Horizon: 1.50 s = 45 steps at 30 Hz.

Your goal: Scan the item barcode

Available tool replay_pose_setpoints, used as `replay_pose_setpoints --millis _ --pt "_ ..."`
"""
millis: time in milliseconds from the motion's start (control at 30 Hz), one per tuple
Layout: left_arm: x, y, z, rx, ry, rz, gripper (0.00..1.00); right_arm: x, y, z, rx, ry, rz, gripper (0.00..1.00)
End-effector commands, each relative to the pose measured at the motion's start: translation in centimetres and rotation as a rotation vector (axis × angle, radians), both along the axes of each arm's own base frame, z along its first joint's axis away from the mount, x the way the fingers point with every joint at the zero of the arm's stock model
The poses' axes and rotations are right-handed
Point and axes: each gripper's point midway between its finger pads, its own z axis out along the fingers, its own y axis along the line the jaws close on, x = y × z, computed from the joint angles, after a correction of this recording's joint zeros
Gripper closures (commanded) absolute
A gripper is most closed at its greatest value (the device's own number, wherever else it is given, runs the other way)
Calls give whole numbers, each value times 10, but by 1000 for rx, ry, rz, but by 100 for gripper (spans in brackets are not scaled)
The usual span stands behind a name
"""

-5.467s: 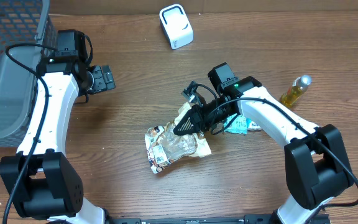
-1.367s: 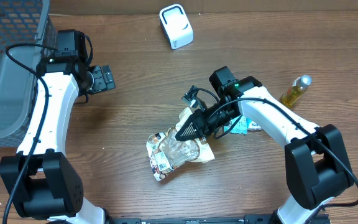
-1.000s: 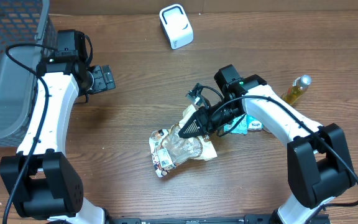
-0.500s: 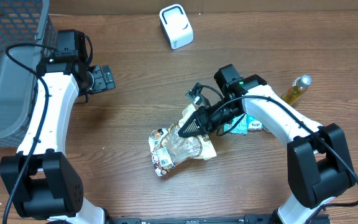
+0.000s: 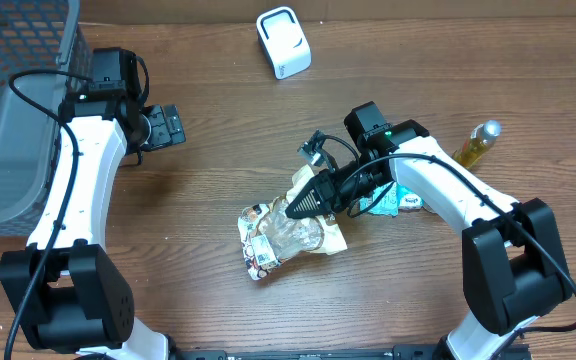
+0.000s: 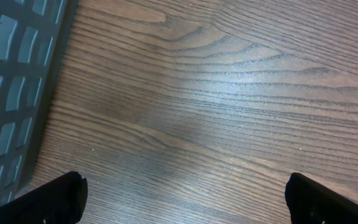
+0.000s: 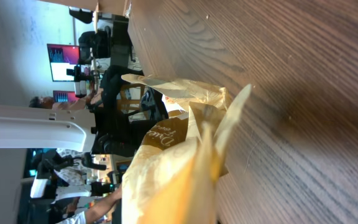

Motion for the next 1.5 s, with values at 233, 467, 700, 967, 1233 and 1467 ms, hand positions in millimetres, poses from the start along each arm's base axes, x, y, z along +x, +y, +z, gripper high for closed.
replay_pose_setpoints --millis 233,467,700,967,1233,1467 --pt "4 4 8 12 -23 11 0 6 -2 1 -18 -64 -6 96" --pt "4 4 8 12 -23 11 0 26 -6 -16 -138 -95 -84 96" --pt "4 4 8 12 -23 11 0 50 -12 -31 -258 -123 -196 96" --pt "4 4 8 12 -23 11 0 53 -11 -30 -251 -135 -199 96" --pt "4 4 8 12 -23 11 0 55 -11 -29 -249 -130 -210 96" --pt "4 4 8 12 -23 10 0 55 -11 -29 -249 -131 -210 96"
